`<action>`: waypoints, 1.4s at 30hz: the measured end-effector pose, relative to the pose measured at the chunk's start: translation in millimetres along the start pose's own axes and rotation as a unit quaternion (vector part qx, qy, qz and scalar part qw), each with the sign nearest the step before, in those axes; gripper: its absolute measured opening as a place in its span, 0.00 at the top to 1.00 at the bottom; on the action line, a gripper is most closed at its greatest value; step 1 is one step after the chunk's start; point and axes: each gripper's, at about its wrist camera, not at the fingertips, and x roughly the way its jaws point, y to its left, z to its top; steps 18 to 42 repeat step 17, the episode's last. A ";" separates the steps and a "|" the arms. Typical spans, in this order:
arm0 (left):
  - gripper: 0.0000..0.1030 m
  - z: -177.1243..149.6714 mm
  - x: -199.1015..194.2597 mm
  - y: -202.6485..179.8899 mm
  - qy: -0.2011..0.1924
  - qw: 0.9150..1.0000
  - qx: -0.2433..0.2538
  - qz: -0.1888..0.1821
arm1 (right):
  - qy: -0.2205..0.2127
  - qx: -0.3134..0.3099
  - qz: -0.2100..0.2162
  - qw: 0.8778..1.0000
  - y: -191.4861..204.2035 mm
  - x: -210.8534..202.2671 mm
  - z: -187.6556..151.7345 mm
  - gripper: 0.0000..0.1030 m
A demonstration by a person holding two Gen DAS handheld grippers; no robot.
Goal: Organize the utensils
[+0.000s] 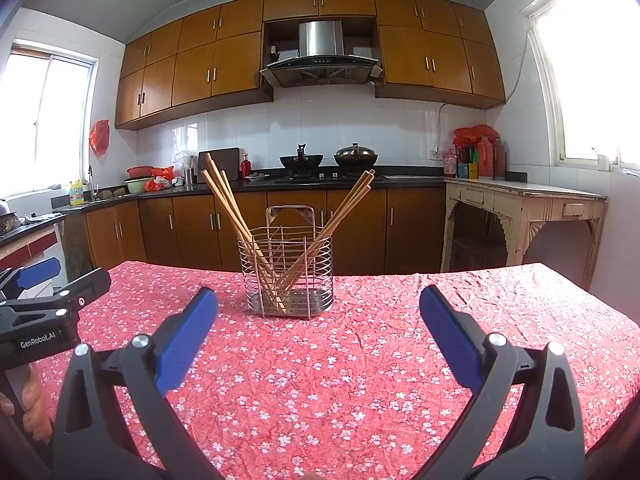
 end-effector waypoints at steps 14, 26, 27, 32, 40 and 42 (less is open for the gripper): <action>0.02 1.0 3.1 2.7 0.005 1.000 -0.008 0.002 | 0.000 -0.001 0.001 1.000 2.3 -2.1 1.0 0.04; 0.02 1.8 3.4 3.7 0.006 1.000 -0.010 0.002 | 0.001 -0.001 0.001 1.000 2.8 -2.4 1.0 0.04; 0.02 1.8 3.4 3.7 0.006 1.000 -0.010 0.002 | 0.001 -0.001 0.001 1.000 2.8 -2.4 1.0 0.04; 0.02 1.8 3.4 3.7 0.006 1.000 -0.010 0.002 | 0.001 -0.001 0.001 1.000 2.8 -2.4 1.0 0.04; 0.02 1.8 3.4 3.7 0.006 1.000 -0.010 0.002 | 0.001 -0.001 0.001 1.000 2.8 -2.4 1.0 0.04; 0.02 1.8 3.4 3.7 0.006 1.000 -0.010 0.002 | 0.001 -0.001 0.001 1.000 2.8 -2.4 1.0 0.04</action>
